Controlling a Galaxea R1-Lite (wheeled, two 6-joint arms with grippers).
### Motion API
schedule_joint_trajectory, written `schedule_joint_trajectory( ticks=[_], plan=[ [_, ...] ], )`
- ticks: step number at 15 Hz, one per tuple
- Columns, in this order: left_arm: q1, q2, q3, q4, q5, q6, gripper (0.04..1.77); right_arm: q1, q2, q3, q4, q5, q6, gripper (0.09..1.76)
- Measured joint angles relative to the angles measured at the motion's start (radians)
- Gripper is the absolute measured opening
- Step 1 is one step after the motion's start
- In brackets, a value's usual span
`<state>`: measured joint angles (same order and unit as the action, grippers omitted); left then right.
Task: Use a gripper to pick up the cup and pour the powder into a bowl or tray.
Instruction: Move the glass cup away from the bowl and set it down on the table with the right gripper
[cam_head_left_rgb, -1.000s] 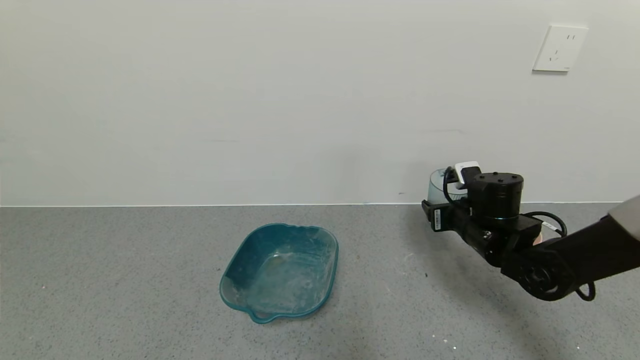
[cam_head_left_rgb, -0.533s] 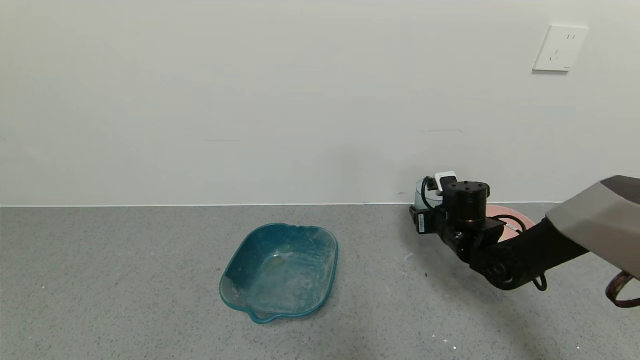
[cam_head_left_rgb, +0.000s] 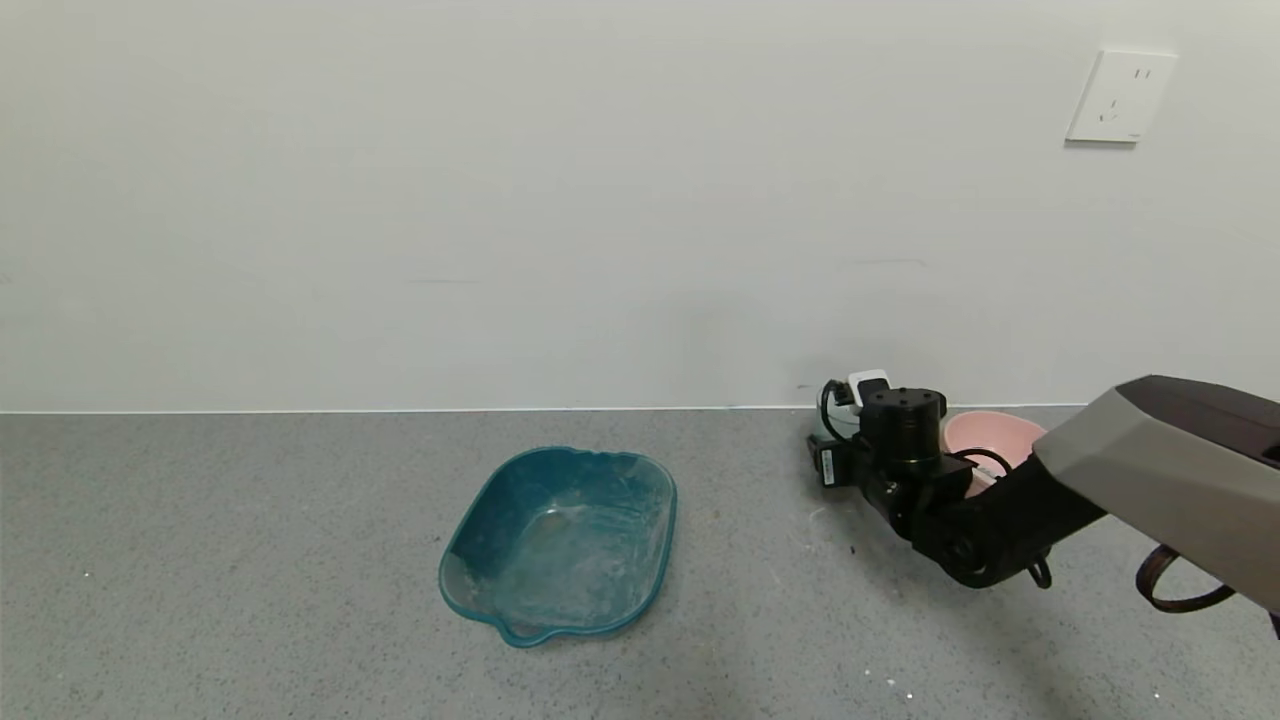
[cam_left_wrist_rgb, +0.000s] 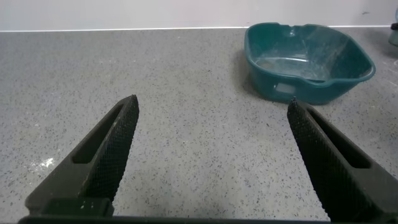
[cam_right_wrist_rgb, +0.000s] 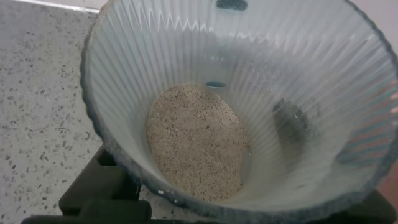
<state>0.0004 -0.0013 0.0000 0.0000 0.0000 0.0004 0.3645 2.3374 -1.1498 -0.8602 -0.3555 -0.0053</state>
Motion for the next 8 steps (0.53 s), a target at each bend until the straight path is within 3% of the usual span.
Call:
schedule_joint_trajectory(
  ticks=[8],
  plan=[
    [0.0,0.0,0.0,0.0,0.0,0.0,1.72,0.006,0.032,-0.009,-0.004,-0.027,0.004,1.35]
  ],
)
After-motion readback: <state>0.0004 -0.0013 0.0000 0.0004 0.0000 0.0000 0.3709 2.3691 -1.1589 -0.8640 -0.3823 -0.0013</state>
